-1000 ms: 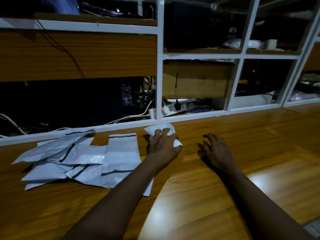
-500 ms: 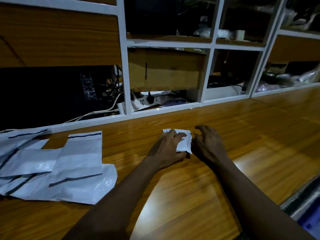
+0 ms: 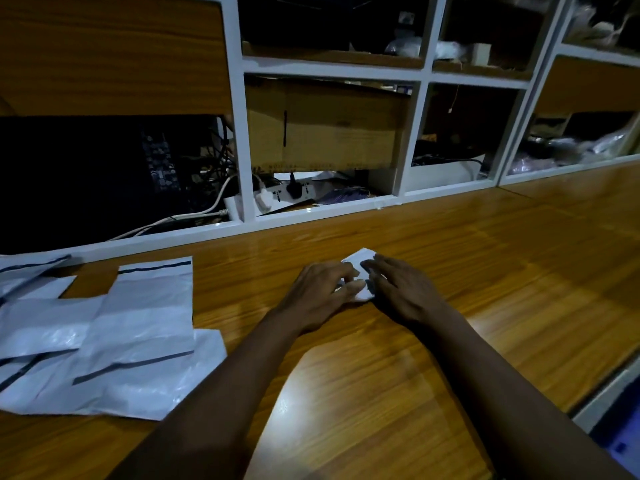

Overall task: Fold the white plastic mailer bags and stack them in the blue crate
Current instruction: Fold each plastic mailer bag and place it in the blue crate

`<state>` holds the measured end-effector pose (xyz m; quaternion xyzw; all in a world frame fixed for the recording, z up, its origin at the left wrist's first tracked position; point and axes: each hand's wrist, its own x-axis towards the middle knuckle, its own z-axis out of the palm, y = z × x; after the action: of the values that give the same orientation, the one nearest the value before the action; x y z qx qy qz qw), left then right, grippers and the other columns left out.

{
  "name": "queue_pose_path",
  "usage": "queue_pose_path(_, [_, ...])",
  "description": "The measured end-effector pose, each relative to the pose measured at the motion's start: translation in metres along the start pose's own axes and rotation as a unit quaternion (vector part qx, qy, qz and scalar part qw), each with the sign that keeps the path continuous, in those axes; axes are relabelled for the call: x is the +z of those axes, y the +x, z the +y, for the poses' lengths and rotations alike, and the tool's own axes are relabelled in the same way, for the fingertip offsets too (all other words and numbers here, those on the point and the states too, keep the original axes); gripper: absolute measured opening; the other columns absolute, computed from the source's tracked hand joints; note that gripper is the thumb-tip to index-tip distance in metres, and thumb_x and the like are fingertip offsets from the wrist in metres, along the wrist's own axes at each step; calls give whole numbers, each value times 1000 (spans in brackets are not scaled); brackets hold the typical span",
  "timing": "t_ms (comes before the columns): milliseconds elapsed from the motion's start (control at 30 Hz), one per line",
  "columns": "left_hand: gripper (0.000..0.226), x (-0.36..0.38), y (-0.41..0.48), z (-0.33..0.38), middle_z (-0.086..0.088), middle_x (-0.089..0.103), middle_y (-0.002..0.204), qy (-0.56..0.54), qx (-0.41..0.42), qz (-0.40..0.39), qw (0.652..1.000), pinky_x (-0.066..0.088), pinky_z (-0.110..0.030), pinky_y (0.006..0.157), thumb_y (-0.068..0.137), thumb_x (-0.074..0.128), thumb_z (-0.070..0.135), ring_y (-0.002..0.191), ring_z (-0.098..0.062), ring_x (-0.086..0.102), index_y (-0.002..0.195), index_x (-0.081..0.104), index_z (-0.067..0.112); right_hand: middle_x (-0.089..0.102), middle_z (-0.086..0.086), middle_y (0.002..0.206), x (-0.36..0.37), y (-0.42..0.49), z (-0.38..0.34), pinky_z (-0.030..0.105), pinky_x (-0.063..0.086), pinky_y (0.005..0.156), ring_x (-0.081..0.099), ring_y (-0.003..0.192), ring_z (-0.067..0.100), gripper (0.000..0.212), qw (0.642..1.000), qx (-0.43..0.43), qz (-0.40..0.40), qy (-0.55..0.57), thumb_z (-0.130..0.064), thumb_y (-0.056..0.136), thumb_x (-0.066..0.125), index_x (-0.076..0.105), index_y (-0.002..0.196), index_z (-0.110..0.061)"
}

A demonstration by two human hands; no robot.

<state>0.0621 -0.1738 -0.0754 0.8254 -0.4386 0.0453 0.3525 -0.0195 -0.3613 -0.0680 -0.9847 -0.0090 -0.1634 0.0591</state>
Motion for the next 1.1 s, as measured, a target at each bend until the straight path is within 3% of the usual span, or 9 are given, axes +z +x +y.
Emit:
queue_pose_path(133, [29,-4,-4,7,9,62,103,48,-10,24,999,39,-41,94,99,40,47,99,-12,55,100,61,26,47,5,142,0,-1,-6,44,42,94,46,123,29,48,995,69,-36,-62,-50,100,29,43,142,-31])
queue_pose_path(200, [23,-4,-7,7,6,58,125,146,-32,17,989,28,-40,107,99,47,37,120,-17,49,118,56,28,51,9,128,1,-6,-13,42,43,87,51,112,32,45,988,86,-8,-125,-49,98,40,49,134,-25])
queue_pose_path(300, [49,-6,-9,7,1,30,157,213,-81,-34,973,16,-44,115,102,38,37,144,-21,23,150,32,31,58,11,106,3,-14,-23,38,40,70,56,92,34,45,981,103,59,-152,-50,87,55,58,115,-15])
queue_pose_path(367, [53,-4,-9,8,-1,20,162,236,-101,-67,964,15,-46,116,103,33,42,146,-25,16,154,23,33,58,12,104,5,-14,-25,36,38,68,56,91,33,45,980,114,71,-146,-49,85,57,57,112,-13])
queue_pose_path(467, [48,-4,-11,15,2,36,152,286,-100,-37,952,23,-45,107,100,34,45,134,-24,32,147,36,36,56,8,111,8,-10,-23,33,36,66,52,96,28,45,980,72,52,-180,-51,88,41,56,111,-15])
queue_pose_path(600, [47,-7,-4,34,-2,53,135,348,-67,66,933,27,-47,101,97,28,41,123,-26,45,134,53,26,60,15,123,5,-3,-24,43,49,79,55,109,35,48,991,14,29,-133,-39,95,32,64,111,-7])
queue_pose_path(733, [46,3,8,39,-5,37,154,329,-92,8,940,19,-51,114,104,29,37,141,-28,30,147,37,22,44,17,150,-4,11,-29,48,37,110,41,137,34,45,998,61,35,7,-30,104,39,50,140,-6])
queue_pose_path(967, [54,17,18,20,-4,24,162,341,-84,-56,935,13,-55,118,106,21,41,148,-29,20,154,24,16,51,20,142,11,24,-28,46,38,110,45,133,38,43,999,36,-20,35,-11,96,51,51,138,-3])
queue_pose_path(1100, [56,15,19,19,-6,15,164,348,-68,-77,932,9,-56,119,106,19,39,150,-30,14,156,16,15,41,15,152,10,22,-29,45,24,114,32,142,37,46,998,42,-56,-7,-17,104,36,37,149,-7])
